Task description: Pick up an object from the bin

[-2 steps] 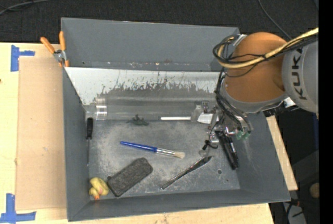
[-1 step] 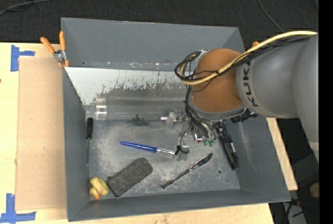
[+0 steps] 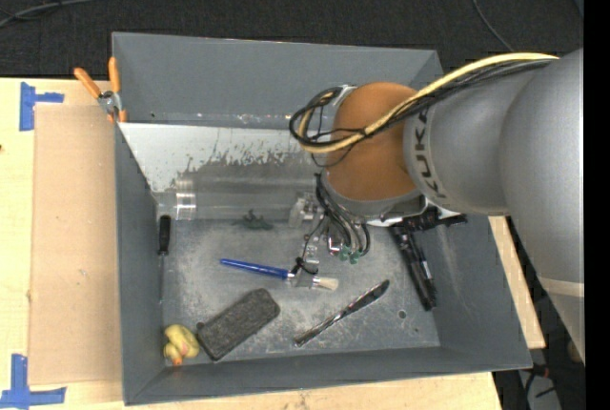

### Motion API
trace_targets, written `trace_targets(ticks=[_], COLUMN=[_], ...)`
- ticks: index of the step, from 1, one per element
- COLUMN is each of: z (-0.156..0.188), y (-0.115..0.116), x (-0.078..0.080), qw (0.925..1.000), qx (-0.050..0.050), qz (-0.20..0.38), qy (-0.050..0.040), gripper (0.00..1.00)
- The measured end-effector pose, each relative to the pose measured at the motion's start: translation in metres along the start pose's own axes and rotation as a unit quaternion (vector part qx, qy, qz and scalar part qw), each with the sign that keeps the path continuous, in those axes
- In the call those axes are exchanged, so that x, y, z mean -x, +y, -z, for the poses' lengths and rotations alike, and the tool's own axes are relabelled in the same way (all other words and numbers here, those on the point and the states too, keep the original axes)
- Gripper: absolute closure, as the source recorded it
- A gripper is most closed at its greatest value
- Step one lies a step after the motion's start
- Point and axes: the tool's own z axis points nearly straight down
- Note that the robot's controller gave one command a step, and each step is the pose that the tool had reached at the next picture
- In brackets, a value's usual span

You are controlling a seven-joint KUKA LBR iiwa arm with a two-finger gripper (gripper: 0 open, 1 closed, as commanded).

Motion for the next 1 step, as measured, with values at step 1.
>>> trace_targets(ticks=[1], z=[0.0028], y=[0.0086], x=[-0.0065], qw=[0.9982], qx=[0.000], qz=[0.060], qy=[0.0013], gripper=[0.00])
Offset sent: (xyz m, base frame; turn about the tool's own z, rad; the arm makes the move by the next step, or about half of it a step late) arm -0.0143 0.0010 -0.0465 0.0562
